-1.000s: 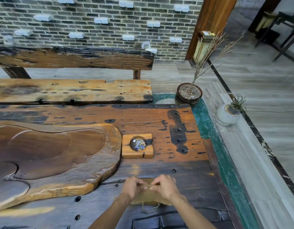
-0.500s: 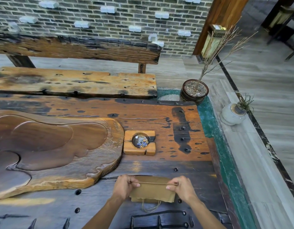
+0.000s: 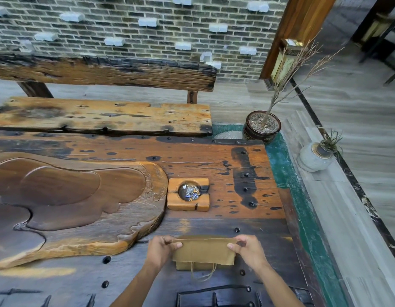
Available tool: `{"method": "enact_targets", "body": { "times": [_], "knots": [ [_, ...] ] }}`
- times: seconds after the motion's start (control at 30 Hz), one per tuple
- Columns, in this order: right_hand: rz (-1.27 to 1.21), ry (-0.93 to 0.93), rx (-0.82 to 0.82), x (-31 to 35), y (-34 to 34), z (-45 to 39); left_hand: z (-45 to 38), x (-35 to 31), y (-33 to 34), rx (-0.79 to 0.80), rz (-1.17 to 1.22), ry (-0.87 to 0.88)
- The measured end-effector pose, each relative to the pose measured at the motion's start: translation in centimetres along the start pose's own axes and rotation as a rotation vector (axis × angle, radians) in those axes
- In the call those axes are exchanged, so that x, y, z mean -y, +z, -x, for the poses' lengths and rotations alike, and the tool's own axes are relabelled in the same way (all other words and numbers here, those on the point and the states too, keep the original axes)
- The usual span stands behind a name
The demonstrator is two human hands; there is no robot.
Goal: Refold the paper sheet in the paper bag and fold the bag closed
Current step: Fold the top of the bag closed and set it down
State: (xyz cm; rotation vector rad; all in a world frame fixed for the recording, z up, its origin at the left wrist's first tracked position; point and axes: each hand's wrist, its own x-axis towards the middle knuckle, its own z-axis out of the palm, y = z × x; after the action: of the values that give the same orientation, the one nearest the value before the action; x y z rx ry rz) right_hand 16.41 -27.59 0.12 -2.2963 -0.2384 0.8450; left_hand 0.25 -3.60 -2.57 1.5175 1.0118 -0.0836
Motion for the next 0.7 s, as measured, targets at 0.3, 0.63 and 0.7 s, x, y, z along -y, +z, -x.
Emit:
{"method": "enact_targets", "body": {
  "times": [0.3, 0.63, 0.7],
  "knots": [
    [-0.088, -0.182, -0.076, 7.4, -4.7, 1.1, 0.9, -6.8, -2.7, -0.089, 0.036, 0.219],
    [-0.217, -0.411, -0.252, 16.9, -12.1, 4.0, 6.6, -20.1, -5.4, -0.144, 0.193, 0.572],
    [-0.242, -0.456, -0.291, 18.4, -13.6, 4.5, 7.2, -22.2, -6.2, -0.147, 0.226, 0.66]
  ]
}}
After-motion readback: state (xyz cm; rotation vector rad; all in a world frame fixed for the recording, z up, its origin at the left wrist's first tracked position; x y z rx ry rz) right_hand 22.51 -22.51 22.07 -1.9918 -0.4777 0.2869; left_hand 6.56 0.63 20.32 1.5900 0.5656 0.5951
